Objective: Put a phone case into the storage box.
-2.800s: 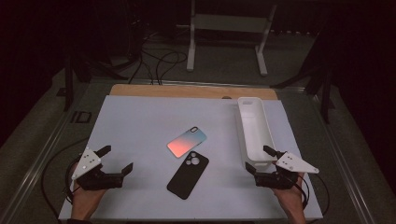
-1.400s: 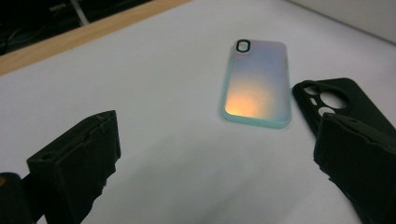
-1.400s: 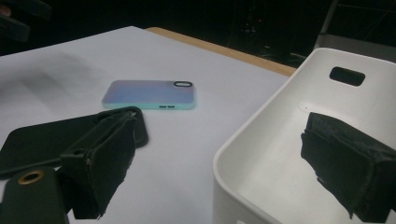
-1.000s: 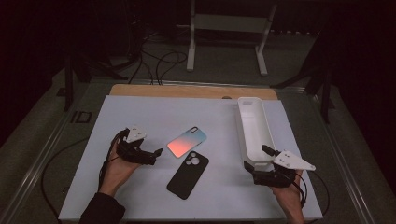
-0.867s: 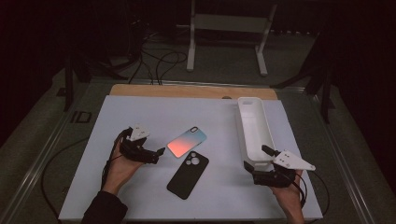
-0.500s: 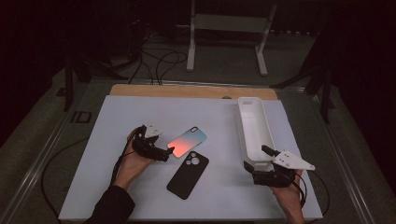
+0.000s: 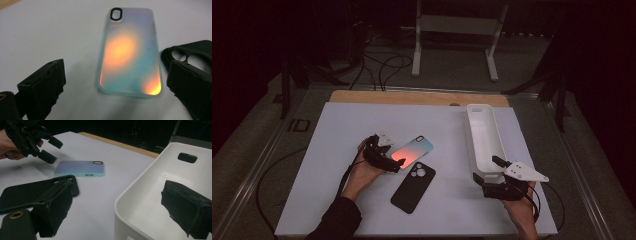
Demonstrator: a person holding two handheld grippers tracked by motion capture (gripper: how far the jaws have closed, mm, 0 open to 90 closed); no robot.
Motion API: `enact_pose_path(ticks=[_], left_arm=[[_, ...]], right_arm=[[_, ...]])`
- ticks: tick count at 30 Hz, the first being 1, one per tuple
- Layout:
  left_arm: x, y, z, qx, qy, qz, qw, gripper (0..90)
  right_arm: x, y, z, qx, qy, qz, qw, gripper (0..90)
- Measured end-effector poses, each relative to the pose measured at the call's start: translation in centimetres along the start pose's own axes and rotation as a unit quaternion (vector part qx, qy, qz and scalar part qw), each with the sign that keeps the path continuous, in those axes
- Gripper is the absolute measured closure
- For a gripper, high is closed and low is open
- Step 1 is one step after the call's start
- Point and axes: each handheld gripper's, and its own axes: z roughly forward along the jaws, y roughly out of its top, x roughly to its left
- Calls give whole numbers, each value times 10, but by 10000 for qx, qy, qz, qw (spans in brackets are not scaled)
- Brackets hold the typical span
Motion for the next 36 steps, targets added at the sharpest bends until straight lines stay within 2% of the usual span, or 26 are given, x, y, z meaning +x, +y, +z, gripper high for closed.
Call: enact_pose_path(ticks=[4,11,15,26,29,36], left_arm=[[0,0,6,94,-65,-31,9999,42],[-1,-2,14,179,-337,-175,9991,54],[-3,-1,18,263,-375,-154,9988,53],[-7,2,32,623,-317,-116,9975,53],[-9,2,36,680,-176,-90,9975,51],[-8,2,37,755,-199,-105,9969,49]], right_arm=[[0,0,0,-5,-3,12,10000,101],[0,-1,1,26,-11,21,10000,101],[0,-1,1,17,-11,25,10000,101],[-1,-2,2,53,-34,13,10000,101],[-1,-2,2,62,-34,20,10000,101],[-1,-2,2,74,-38,29,10000,101]])
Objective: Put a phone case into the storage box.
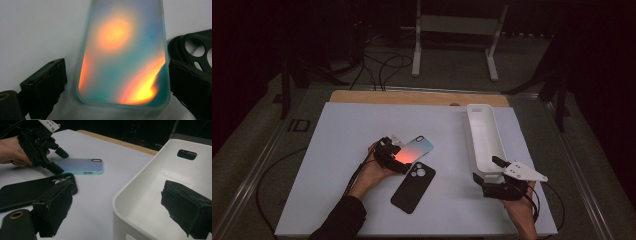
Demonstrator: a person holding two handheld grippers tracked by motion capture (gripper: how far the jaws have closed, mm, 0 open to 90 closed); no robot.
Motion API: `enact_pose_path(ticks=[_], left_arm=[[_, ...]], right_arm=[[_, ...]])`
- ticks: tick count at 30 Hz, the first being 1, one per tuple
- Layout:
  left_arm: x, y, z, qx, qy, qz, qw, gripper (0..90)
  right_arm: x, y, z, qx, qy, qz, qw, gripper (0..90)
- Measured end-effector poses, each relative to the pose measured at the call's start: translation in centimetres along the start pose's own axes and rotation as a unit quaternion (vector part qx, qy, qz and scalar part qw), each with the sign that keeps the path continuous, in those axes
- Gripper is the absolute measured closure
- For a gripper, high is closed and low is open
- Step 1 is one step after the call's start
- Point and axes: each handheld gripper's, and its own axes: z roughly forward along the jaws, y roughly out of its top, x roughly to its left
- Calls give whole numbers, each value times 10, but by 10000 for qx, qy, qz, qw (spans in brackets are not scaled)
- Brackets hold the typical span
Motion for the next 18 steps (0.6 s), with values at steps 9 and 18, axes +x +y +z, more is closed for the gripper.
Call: enact_pose_path(ticks=[9,18], left_arm=[[1,1,-5,49,4,64,10000,164],[1,4,-21,-270,201,96,9994,174]], right_arm=[[1,0,1,-5,18,1,10000,101],[0,0,2,24,24,3,10000,101]])
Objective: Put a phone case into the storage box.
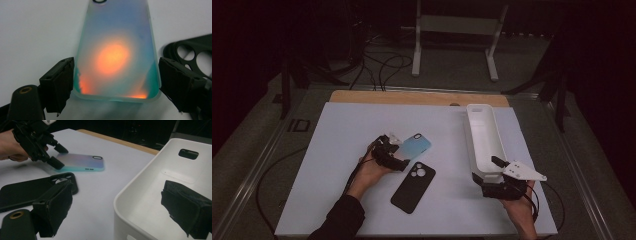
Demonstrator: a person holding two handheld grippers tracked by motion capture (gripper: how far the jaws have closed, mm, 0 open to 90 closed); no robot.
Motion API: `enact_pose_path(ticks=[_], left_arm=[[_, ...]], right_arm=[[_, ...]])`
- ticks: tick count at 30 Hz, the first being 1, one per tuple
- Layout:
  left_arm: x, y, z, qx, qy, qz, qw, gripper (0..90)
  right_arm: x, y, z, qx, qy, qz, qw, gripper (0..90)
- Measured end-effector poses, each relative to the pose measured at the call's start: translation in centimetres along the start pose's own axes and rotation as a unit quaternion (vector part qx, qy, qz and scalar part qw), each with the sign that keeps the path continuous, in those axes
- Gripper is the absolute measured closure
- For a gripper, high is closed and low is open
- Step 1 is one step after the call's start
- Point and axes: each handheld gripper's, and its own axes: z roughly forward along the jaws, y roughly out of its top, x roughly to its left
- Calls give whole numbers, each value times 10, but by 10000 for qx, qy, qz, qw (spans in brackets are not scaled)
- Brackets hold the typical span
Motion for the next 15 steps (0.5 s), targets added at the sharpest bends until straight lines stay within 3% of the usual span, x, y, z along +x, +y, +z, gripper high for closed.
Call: enact_pose_path(ticks=[8,15], left_arm=[[0,2,-20,-346,37,-67,9994,174],[-6,0,-47,-772,60,-70,9970,174]], right_arm=[[1,1,2,-9,66,88,9999,101],[1,7,6,7,177,276,9995,101]])
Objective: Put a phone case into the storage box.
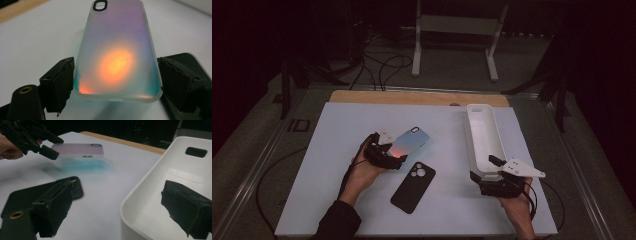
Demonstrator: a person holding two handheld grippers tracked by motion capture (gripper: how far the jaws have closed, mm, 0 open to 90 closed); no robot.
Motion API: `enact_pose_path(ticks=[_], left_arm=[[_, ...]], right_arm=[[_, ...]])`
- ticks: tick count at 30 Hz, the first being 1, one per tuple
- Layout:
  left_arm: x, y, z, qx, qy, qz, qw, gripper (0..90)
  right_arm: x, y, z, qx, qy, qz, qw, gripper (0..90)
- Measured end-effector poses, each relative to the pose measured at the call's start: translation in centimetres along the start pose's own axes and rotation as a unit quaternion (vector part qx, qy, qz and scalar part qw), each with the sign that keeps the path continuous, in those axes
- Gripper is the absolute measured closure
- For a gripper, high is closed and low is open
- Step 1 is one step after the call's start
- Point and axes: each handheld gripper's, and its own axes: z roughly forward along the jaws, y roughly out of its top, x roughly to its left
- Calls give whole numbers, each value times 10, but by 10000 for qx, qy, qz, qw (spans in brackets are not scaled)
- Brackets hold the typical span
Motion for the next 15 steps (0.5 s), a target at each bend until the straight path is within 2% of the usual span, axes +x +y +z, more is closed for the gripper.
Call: enact_pose_path(ticks=[7,10,15], left_arm=[[-10,4,-32,-412,34,180,9990,174],[-15,6,-44,-615,54,218,9979,174],[-23,11,-59,-826,-16,367,9959,173]], right_arm=[[6,16,13,116,193,153,9996,100],[9,26,21,170,240,112,9995,100],[17,46,38,230,539,186,9981,100]])
